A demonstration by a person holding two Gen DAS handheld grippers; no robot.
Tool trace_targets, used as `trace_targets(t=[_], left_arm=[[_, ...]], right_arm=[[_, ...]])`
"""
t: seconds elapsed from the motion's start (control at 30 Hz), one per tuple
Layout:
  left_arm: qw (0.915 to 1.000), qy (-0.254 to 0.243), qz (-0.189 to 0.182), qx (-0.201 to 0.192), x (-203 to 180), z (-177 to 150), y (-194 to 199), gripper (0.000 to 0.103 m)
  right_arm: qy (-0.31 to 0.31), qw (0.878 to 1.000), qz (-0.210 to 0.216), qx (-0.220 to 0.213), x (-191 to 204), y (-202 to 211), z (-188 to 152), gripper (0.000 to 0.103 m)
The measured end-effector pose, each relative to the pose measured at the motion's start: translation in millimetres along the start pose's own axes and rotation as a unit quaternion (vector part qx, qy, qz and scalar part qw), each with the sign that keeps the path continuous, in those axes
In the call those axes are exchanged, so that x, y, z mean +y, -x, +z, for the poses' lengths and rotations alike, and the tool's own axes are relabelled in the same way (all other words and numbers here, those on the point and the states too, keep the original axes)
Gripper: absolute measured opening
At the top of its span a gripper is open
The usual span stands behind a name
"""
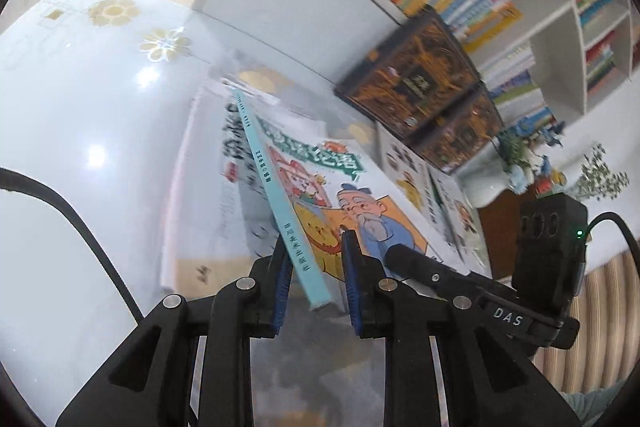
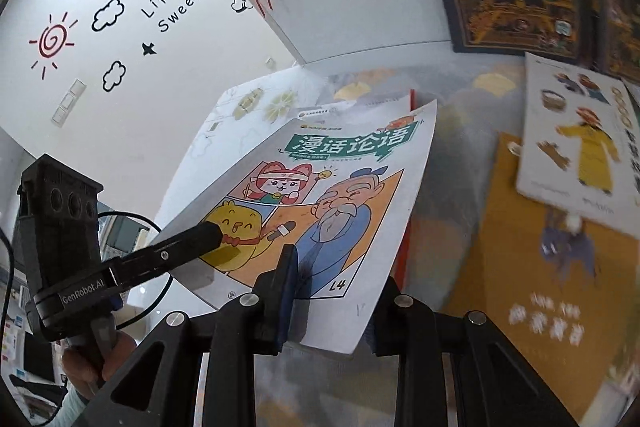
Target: Organize books
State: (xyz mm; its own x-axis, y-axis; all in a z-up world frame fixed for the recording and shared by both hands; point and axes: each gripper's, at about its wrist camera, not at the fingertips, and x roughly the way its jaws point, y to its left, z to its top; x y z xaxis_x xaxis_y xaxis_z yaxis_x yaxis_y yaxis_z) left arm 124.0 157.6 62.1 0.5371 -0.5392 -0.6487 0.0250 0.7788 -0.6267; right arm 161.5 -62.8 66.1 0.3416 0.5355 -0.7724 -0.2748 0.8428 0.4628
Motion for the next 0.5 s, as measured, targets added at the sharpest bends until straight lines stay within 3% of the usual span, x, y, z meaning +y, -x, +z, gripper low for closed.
trace_targets(t=[0.33,0.5], left_arm=[[0.9986,0.034,0.037,0.014,38.1,9.1,-23.3,0.020],[0.9962,0.063,0.061,0.001,53.0,-0.5,-8.2,0.021]], right_arm=[[-0.052,0.998,0.011,0.046,-16.4,-49.2,9.2,0.028],[-0.063,0.996,0.013,0.058,-22.2,-48.9,-0.9,0.037]])
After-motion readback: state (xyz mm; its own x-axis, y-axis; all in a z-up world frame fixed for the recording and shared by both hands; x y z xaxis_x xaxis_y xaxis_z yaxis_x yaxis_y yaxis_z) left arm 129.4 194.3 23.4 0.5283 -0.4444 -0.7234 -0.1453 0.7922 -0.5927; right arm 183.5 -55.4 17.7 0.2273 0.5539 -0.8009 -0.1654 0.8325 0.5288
